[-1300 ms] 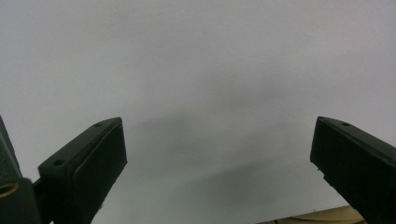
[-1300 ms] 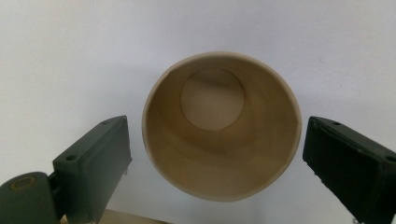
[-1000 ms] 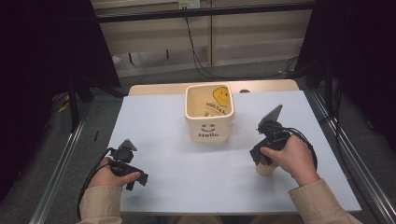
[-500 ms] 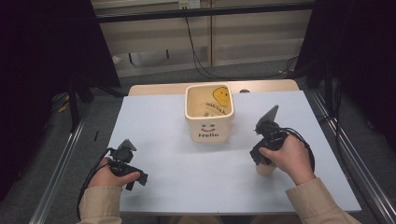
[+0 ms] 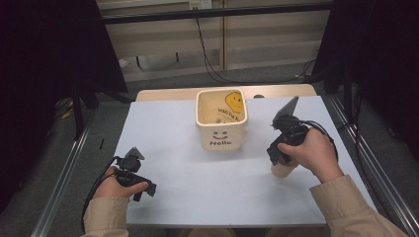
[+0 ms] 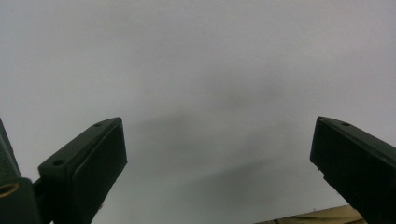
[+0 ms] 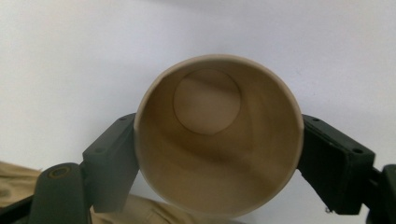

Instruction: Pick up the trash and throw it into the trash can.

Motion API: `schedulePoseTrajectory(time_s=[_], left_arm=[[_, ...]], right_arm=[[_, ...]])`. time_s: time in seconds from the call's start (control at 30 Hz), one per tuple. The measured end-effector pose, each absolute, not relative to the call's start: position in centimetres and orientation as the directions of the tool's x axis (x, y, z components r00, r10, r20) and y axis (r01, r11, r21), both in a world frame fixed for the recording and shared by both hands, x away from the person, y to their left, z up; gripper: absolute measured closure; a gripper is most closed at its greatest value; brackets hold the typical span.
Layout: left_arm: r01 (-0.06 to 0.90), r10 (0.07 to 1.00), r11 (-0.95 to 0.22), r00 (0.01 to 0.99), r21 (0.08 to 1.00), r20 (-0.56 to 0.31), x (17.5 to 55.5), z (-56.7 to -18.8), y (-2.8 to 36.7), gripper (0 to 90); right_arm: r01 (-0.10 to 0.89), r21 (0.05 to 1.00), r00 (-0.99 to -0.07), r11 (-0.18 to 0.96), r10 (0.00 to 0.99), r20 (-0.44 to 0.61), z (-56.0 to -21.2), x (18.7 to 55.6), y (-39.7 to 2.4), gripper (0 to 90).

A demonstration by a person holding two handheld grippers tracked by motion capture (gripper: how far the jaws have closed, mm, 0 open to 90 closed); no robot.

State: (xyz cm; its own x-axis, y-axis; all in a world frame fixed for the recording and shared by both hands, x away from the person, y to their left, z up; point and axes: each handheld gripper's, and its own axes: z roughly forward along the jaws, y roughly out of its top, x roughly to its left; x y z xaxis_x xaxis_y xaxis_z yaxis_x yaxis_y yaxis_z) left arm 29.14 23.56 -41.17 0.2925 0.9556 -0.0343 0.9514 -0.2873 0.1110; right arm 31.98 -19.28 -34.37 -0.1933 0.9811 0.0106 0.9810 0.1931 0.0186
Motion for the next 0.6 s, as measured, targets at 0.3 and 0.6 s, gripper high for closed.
schedulePoseTrajectory(time_s=[0.3,0.6], left_arm=[[0.951,0.957,-0.282,0.288,0.125,-0.034,29.1,-41.2,23.6,3.6],[0.951,0.956,-0.284,0.291,0.121,-0.044,29.0,-40.9,23.8,3.6]], right_arm=[[0.976,0.008,-0.218,0.218,0.976,0.014,-32.0,32.7,-18.9,20.0],[0.978,0.007,-0.207,0.207,0.978,-0.010,-30.4,33.6,-19.3,20.1]])
